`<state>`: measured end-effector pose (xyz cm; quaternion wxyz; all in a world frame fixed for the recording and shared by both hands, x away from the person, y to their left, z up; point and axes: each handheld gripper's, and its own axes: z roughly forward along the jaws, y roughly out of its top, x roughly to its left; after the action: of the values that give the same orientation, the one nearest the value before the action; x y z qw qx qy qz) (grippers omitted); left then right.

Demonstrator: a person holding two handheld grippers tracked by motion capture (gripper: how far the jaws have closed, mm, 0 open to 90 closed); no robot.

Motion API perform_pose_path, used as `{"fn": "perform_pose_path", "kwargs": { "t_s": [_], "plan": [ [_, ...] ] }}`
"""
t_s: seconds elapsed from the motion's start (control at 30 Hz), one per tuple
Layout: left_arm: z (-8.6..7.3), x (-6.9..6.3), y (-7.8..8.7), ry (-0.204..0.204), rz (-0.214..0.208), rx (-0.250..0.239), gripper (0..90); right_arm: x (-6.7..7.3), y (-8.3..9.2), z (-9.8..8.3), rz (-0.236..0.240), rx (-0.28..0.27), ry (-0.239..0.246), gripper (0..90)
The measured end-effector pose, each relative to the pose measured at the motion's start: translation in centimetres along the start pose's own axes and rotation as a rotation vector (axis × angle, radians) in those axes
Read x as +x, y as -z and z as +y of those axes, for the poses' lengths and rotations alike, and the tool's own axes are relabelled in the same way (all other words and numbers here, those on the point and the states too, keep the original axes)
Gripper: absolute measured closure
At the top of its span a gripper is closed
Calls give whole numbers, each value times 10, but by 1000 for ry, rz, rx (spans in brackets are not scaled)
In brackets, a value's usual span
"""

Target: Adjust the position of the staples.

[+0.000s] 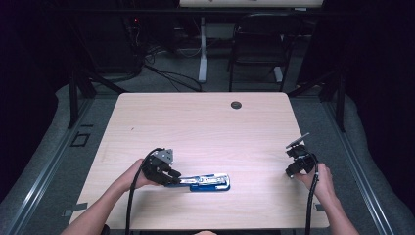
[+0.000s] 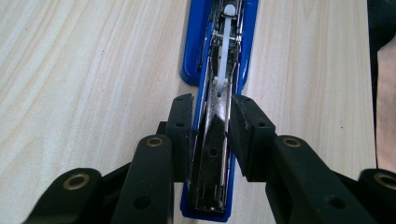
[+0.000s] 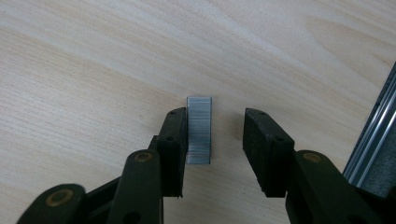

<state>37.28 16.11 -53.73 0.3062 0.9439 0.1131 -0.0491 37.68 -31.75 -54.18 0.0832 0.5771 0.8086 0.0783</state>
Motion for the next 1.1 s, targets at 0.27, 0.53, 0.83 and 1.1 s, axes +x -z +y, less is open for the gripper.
{"fn": "perform_pose_path", "kwargs": {
  "t_s": [0.27, 0.53, 0.83, 1.1],
  "plan": [
    [0, 0, 0, -4, 2, 0, 705, -4, 2, 3, 54, -25, -10, 656],
    [1, 0, -1, -7, 1, -1, 705, -7, 0, 3, 75, -55, -52, 719],
    [1, 0, -1, -7, 1, -1, 705, -7, -4, 4, 78, -53, -65, 760],
    [1, 0, -1, -6, -1, -2, 705, -7, -3, 5, 88, -52, -54, 782]
  ]
}}
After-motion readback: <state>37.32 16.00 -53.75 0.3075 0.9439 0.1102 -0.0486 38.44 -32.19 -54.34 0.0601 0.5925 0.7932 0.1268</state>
